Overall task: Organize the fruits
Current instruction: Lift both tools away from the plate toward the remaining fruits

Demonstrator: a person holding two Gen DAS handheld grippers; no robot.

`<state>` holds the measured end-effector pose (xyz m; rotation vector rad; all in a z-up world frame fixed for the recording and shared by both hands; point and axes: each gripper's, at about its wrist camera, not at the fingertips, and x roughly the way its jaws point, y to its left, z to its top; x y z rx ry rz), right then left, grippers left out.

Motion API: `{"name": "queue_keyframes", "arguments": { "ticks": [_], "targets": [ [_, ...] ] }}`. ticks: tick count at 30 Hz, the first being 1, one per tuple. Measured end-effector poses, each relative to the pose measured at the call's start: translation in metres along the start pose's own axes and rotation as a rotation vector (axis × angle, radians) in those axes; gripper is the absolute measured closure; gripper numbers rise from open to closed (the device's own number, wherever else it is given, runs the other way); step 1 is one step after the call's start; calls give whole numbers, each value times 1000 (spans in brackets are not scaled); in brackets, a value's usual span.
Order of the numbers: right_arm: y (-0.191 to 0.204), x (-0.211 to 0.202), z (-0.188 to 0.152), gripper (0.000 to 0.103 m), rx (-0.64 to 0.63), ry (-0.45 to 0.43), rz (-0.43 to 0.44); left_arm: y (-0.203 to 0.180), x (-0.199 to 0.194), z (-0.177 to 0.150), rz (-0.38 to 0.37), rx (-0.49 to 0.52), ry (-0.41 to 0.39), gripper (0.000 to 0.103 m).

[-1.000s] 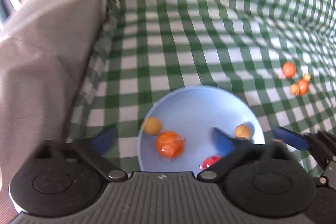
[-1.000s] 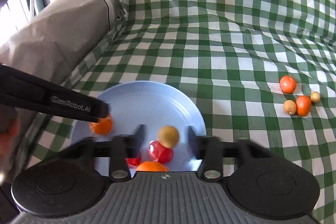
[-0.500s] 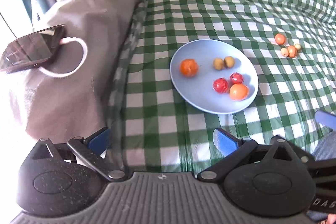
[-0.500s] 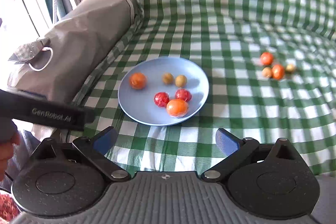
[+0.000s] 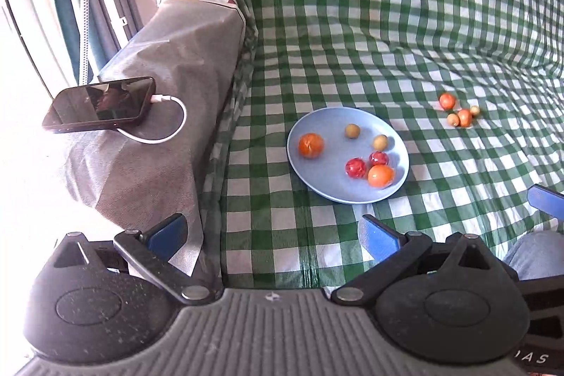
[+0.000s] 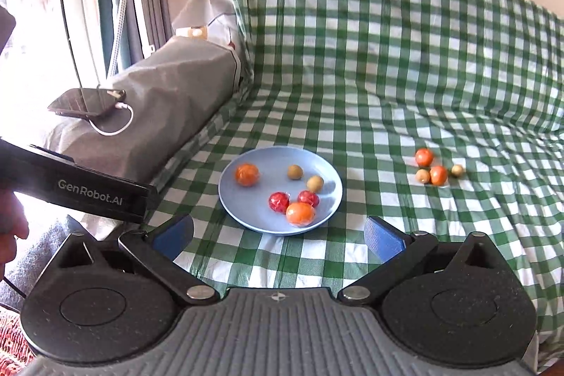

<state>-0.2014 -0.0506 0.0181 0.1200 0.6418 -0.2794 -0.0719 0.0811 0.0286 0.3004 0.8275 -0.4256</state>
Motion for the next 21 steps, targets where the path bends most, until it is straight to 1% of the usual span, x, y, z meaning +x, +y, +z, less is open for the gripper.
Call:
{"name": "queue_keyframes", "arguments": {
  "ticks": [4, 9, 13, 17, 21],
  "targets": [
    [3, -11, -1, 1, -10, -22, -8, -1, -11, -2, -1, 4, -21, 0],
    [4, -17, -4, 1, -17, -23, -8, -3, -16, -2, 0, 4, -30, 0],
    [1, -17, -6, 1, -4, -17, -14, -4, -12, -1, 1, 3, -20, 0],
    [-2, -12, -8, 1, 22, -8, -12, -6, -8, -2, 10, 25, -8, 0],
    [-3, -5, -8, 1, 30, 5, 1, -6, -1, -2, 14, 31, 8, 0]
  ]
}}
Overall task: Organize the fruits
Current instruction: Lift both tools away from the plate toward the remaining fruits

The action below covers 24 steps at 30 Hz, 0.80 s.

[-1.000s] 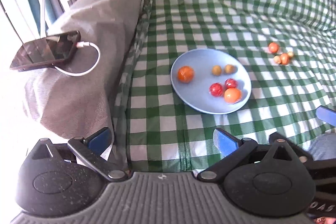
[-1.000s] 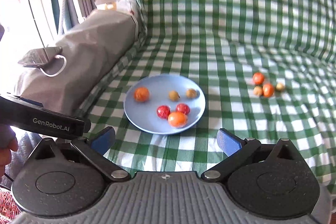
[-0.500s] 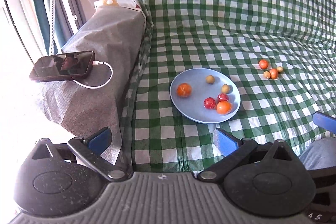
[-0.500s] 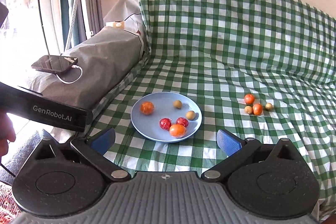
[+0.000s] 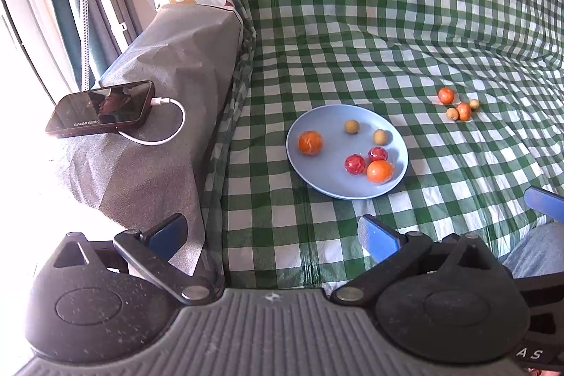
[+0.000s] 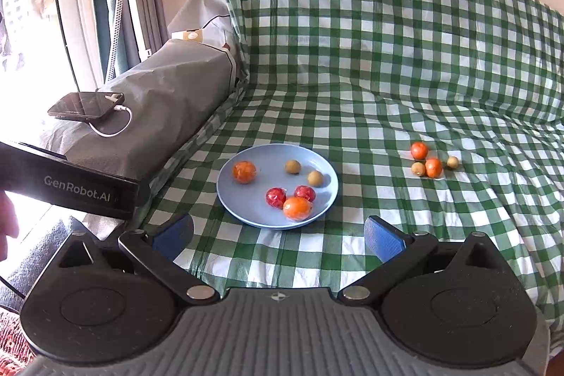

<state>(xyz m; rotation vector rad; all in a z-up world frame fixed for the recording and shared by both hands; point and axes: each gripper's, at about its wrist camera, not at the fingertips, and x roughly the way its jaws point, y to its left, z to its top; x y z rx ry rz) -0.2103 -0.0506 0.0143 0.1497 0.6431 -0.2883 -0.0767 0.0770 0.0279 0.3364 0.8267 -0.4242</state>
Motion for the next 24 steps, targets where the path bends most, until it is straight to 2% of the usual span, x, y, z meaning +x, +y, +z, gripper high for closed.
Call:
{"name": "queue_keyframes", "arguments": {
  "ticks": [18, 24],
  "targets": [
    [-8, 27, -1, 1, 34, 67, 25, -4, 29, 7, 8, 12, 76, 0],
    [-26, 39, -1, 1, 95, 79, -9, -19, 42, 18, 5, 51, 91, 0]
  ]
}}
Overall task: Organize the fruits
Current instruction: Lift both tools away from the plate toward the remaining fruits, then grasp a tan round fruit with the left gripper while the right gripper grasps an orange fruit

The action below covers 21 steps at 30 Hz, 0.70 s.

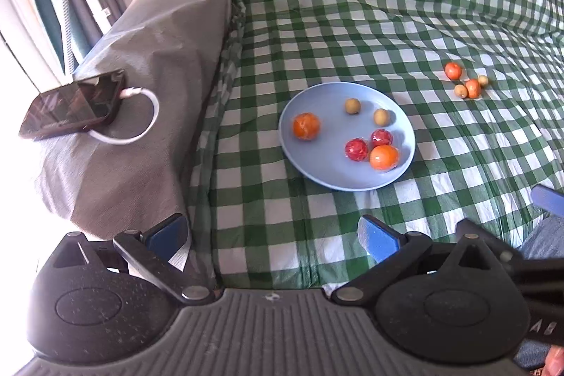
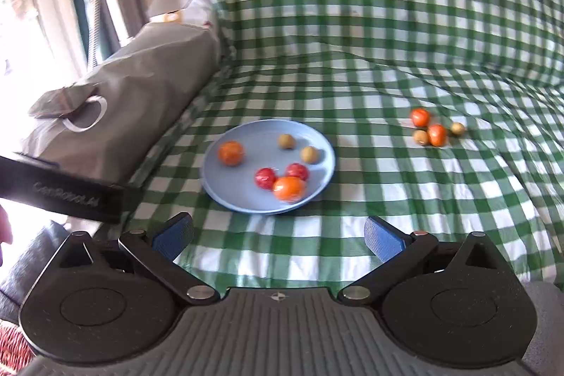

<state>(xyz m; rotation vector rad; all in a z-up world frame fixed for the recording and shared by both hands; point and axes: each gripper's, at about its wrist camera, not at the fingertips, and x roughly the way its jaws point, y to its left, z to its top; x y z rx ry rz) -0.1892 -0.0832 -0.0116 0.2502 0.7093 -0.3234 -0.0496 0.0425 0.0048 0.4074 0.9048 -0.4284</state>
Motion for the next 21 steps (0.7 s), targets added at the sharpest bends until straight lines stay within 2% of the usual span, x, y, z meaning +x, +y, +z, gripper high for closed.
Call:
{"name": "queue_keyframes", "arguments": {
  "ticks": [6, 9, 13, 18, 21],
  "targets": [
    [-46, 6, 7, 1, 88, -32, -107, -41, 23, 31, -29, 85, 7, 0],
    [-81, 13, 9, 1, 138, -42, -177, -71, 40, 54, -80, 123, 14, 0],
    [-133, 29, 16, 1, 184, -62, -280, -119, 75, 87, -121, 210, -33, 0],
    [-201, 76, 30, 1, 205, -59, -372, -179, 137, 127, -191, 307, -46, 0],
    [-236, 115, 40, 1, 193, -60, -396, -211, 171, 146, -234, 368, -56, 0]
  ]
}}
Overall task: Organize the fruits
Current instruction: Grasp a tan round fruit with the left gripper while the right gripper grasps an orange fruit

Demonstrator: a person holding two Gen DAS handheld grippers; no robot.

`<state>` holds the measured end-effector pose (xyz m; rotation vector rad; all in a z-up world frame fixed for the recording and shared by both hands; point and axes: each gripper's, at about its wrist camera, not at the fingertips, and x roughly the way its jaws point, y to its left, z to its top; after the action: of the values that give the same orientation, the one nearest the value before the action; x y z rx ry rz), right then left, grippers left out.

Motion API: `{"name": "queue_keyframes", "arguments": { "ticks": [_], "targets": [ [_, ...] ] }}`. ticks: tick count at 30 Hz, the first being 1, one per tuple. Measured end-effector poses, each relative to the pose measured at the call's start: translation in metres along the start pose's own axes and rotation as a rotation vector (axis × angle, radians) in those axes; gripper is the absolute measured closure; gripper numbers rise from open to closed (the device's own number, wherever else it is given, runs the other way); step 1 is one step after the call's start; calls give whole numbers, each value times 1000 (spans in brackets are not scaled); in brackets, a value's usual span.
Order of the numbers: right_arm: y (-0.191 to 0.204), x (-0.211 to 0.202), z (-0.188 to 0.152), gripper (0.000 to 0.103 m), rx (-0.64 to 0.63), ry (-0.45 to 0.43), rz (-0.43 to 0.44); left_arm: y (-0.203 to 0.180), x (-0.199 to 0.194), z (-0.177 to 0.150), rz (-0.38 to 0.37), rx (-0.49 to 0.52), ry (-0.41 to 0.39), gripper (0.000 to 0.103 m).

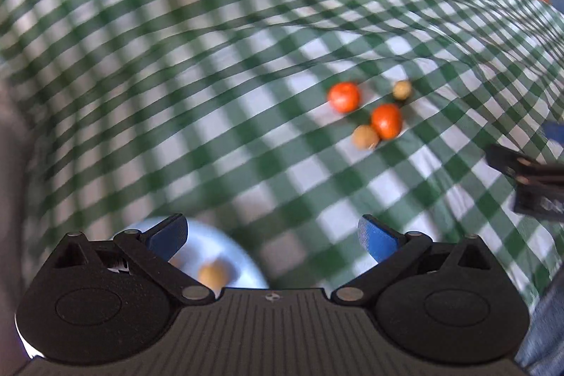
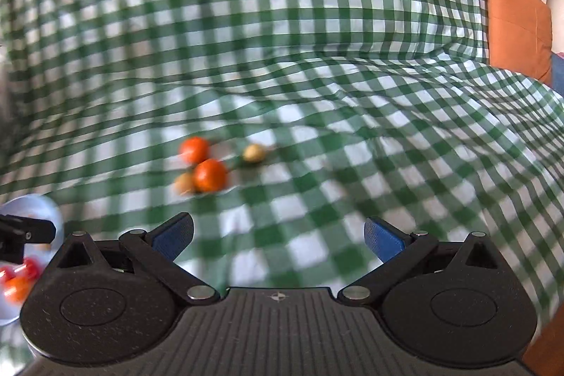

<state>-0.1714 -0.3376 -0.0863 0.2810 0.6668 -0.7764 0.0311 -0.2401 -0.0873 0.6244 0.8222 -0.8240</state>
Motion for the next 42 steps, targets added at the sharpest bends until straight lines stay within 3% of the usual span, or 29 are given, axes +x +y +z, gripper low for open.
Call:
{"name": "queue_keyframes", "arguments": {
  "ticks": [4, 8, 13, 15, 19, 20, 21, 23, 24, 28, 30, 35, 39, 42],
  "targets": [
    [-13, 66, 17, 1, -47, 12, 5, -20, 46, 23, -27, 94, -2, 0],
    [-13, 108, 28, 1, -75, 46, 98, -33, 74, 35, -75, 159, -28, 0],
    [1, 127, 24, 8, -177, 47, 215, -45, 92, 35, -135, 317, -53, 6],
    [4, 132, 24, 15, -209, 58, 281, -41, 94, 33, -140, 330, -45, 6],
    [17, 140, 28, 18, -268, 78, 366, -22, 92, 27, -127, 304, -29, 5],
    [21, 141, 28, 28, -281, 72, 372, -17, 91, 27, -121, 301, -24, 5],
    [24, 143, 28, 47, -288, 59, 367, -14, 91, 26, -113, 296, -17, 5],
    [27, 146, 28, 62, -294, 74, 345, -11, 91, 27, -109, 289, -9, 5],
    [25, 143, 27, 64, -288, 62, 315, -11, 90, 27, -112, 283, -9, 5],
    [-4, 131, 21, 64, -203, 68, 151, -21, 91, 36, -155, 235, -12, 4],
    [-19, 128, 17, 55, -178, 70, 78, -31, 93, 40, -179, 208, -16, 4],
    [-31, 135, 17, 40, -129, 56, 131, -56, 96, 48, -209, 198, -28, 4],
    [-25, 150, 21, 39, -139, 44, 135, -63, 99, 50, -221, 200, -22, 4],
    [-31, 153, 29, 36, -97, 39, 88, -64, 101, 54, -240, 177, -22, 4]
  ]
}}
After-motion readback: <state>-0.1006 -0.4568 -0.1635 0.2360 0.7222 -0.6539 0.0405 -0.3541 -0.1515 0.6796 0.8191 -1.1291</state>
